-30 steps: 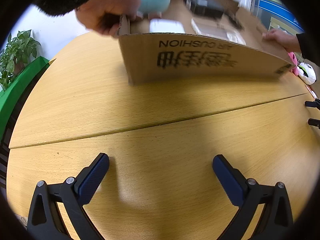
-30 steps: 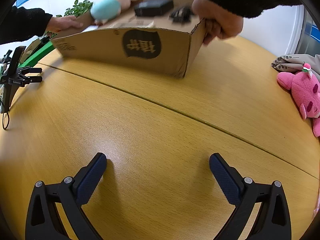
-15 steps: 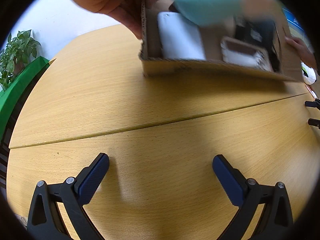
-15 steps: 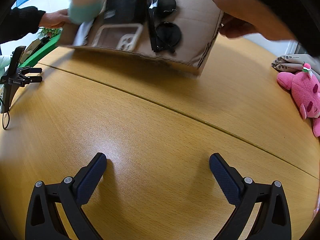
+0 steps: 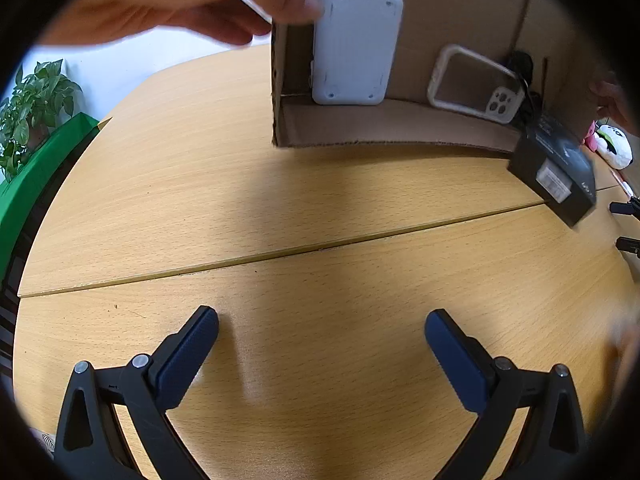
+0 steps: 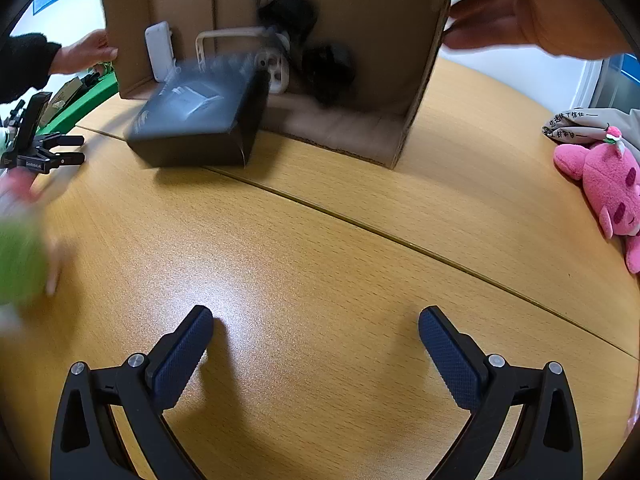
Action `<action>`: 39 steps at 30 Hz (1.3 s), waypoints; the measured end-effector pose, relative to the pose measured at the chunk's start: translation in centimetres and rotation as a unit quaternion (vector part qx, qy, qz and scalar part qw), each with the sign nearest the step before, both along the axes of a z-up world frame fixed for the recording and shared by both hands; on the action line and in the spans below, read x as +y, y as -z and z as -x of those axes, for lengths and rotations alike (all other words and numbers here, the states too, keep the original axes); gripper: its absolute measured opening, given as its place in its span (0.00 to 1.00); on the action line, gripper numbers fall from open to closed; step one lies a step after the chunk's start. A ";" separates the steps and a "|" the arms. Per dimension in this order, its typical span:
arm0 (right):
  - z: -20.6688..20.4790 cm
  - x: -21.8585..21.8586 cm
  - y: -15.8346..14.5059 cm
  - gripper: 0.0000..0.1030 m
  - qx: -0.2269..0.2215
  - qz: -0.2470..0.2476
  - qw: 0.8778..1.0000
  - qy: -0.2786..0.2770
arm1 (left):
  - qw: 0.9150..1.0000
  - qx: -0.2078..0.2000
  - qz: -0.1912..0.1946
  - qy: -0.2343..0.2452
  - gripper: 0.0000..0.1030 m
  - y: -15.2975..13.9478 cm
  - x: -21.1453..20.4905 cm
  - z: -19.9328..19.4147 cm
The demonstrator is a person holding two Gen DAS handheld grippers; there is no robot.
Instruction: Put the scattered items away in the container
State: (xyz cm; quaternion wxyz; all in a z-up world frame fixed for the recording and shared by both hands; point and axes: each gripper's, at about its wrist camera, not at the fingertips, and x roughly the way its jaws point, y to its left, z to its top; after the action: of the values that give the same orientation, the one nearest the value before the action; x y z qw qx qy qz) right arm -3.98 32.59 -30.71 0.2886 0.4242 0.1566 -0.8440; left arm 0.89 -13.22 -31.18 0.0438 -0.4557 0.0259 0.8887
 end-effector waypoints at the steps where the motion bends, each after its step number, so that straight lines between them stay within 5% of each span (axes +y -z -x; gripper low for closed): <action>1: 0.0 0.0 0.0 1.00 0.000 0.000 1.000 0.000 | 1.000 0.000 0.000 0.000 1.00 0.0 0.0 0.0; 39: 0.6 0.1 0.0 1.00 -0.001 0.000 1.000 0.000 | 1.000 0.000 0.000 -0.006 1.00 -0.4 0.1 -0.6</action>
State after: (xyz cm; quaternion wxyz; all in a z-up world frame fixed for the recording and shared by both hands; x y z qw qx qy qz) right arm -4.56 32.67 -30.73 0.2888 0.4248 0.1561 -0.8437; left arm 1.50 -13.14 -30.77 0.0383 -0.4559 0.0233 0.8889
